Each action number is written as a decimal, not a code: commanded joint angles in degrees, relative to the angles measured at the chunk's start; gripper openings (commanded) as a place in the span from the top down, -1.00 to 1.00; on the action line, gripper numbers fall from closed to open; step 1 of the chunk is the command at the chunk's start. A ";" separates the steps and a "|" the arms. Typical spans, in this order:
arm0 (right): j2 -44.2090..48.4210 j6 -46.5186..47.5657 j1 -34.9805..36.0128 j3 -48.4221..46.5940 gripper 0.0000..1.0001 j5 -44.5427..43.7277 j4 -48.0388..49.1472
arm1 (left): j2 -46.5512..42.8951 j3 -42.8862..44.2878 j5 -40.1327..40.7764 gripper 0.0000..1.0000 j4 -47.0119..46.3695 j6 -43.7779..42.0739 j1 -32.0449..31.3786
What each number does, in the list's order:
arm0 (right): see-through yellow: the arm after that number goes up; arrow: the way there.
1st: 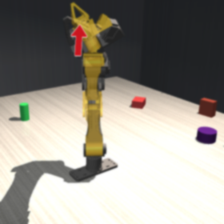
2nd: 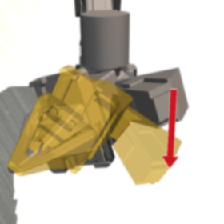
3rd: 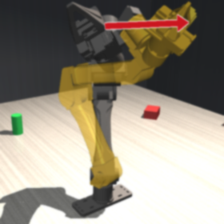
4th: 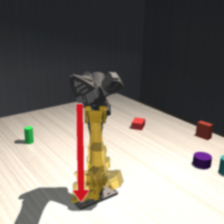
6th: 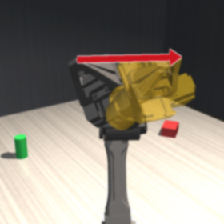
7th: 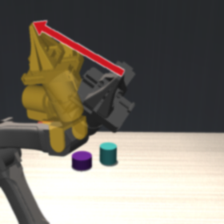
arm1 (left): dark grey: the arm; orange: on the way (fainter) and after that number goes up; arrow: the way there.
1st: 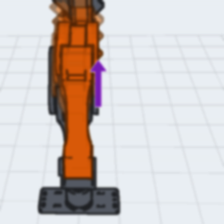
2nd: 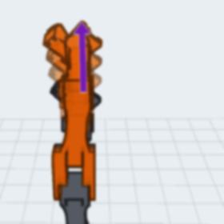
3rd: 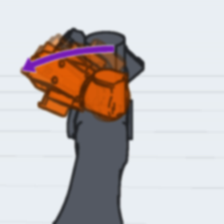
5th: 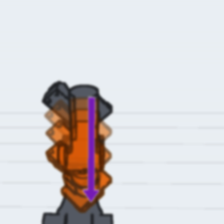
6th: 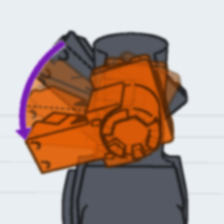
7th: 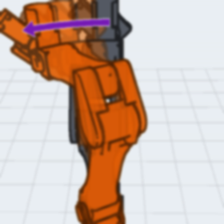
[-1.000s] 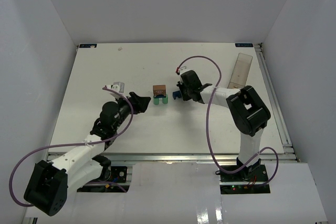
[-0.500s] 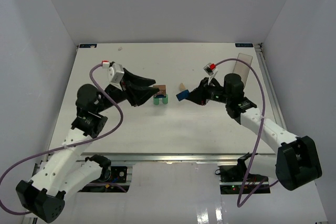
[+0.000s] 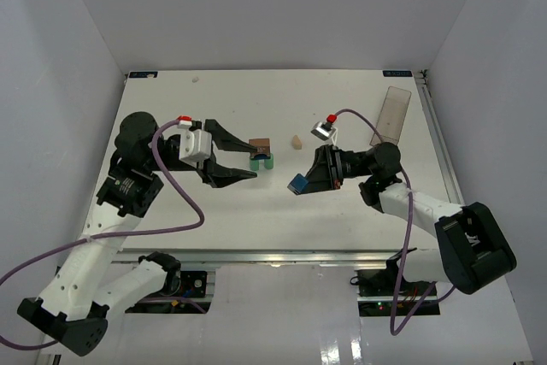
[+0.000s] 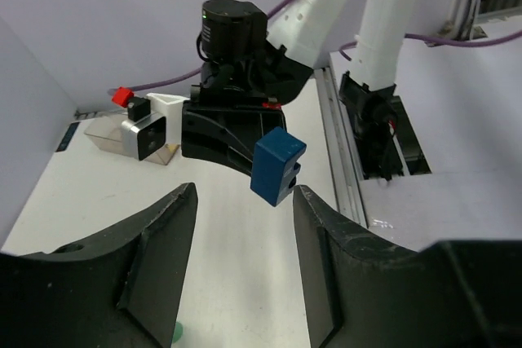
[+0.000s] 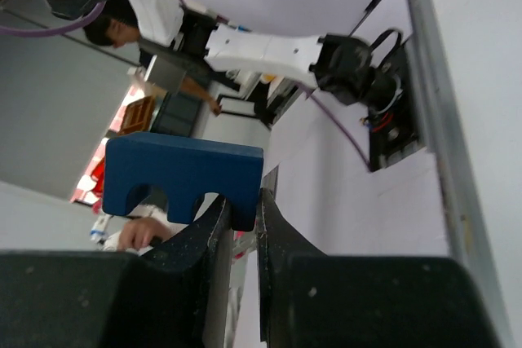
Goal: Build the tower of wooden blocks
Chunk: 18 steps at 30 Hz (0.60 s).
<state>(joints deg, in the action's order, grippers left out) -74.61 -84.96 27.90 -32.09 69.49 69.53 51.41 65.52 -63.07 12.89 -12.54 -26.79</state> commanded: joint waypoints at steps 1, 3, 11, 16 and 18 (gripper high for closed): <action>2.11 -9.01 2.00 0.01 0.85 3.63 38.75 | 1.20 2.06 -10.26 -0.18 3.72 -4.78 0.15; 2.48 -9.34 2.68 -0.13 0.85 3.40 38.84 | 2.88 1.64 -14.02 -0.09 3.81 -5.12 0.10; 1.51 -5.59 6.65 -0.79 0.84 0.41 38.84 | 6.84 -8.19 -18.04 0.00 -17.38 6.42 -3.65; 1.07 -1.46 8.51 -2.22 0.85 -0.51 38.83 | 4.83 -16.15 -13.54 -0.05 -44.49 25.64 -7.66; 1.12 -0.98 8.75 -2.60 0.85 -0.55 38.75 | 4.71 -15.62 -11.78 -0.05 -44.01 25.64 -8.79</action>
<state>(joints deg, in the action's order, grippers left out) -73.47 -89.12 36.03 -32.11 70.41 74.13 58.75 48.76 -76.66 -14.42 3.70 -33.56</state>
